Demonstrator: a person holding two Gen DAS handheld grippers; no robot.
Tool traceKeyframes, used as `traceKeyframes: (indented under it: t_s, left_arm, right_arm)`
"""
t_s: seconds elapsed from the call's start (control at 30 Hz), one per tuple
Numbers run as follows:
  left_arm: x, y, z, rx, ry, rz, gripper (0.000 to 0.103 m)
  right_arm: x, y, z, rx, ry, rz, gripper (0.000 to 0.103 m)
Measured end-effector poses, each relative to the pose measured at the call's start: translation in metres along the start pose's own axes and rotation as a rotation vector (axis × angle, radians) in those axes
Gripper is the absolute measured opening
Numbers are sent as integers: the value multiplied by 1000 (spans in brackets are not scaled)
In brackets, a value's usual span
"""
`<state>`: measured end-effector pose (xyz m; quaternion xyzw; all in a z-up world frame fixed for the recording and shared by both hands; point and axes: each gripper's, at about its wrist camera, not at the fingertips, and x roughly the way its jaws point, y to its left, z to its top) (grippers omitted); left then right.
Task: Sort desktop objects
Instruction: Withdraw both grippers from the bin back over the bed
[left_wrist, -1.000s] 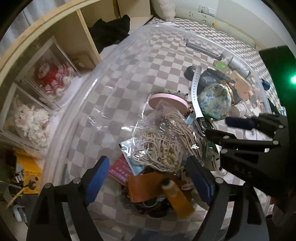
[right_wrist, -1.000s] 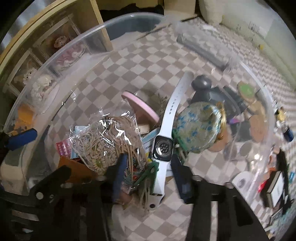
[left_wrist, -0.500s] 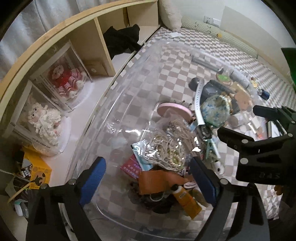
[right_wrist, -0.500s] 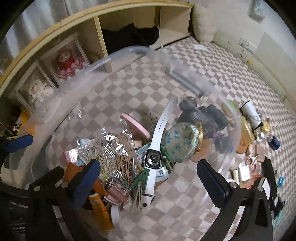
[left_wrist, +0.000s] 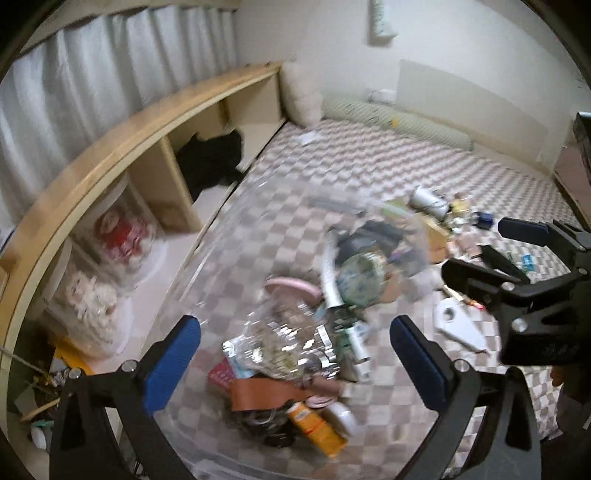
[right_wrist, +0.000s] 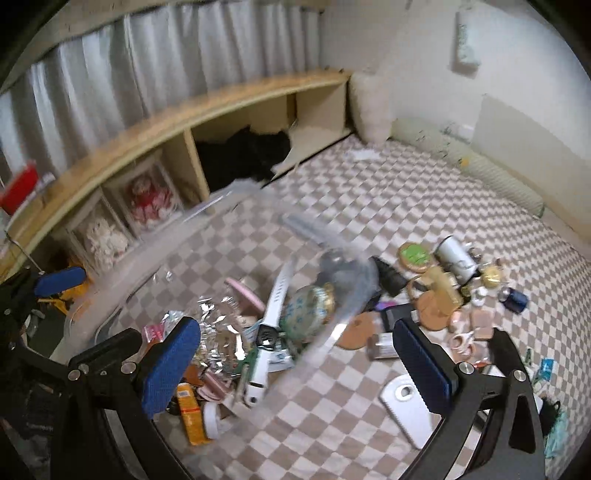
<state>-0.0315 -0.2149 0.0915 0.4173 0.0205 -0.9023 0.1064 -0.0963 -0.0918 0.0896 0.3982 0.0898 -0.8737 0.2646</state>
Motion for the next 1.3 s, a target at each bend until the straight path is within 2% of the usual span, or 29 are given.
traceKeyframes:
  t_s: [0.17, 0.27, 0.4, 0.53, 0.7, 1.07, 1.17, 1.3]
  left_arm:
    - [-19, -40, -1, 51, -108, -26, 103]
    - [-26, -65, -5, 80, -160, -86, 103]
    - [-28, -99, -14, 99, -206, -175, 103]
    - [-20, -135, -27, 130, -230, -258, 103]
    - [-6, -171, -44, 146, -235, -337, 103]
    - [67, -236, -95, 213, -142, -378, 103]
    - [84, -245, -106, 223, -109, -393, 103]
    - [100, -249, -121, 214, -115, -395, 103]
  right_arm:
    - [-44, -44, -23, 16, -106, -43, 103]
    - [-65, -72, -43, 48, -156, -73, 103]
    - [-88, -108, -77, 98, -217, -58, 103]
    - [-100, -135, -112, 119, -253, -130, 103]
    - [-86, -165, -156, 187, -205, -192, 103]
    - [-42, -218, -253, 309, -97, -312, 103]
    - [-29, -232, -280, 342, -67, -343, 103]
    - [-11, -251, -308, 368, 1, -343, 103]
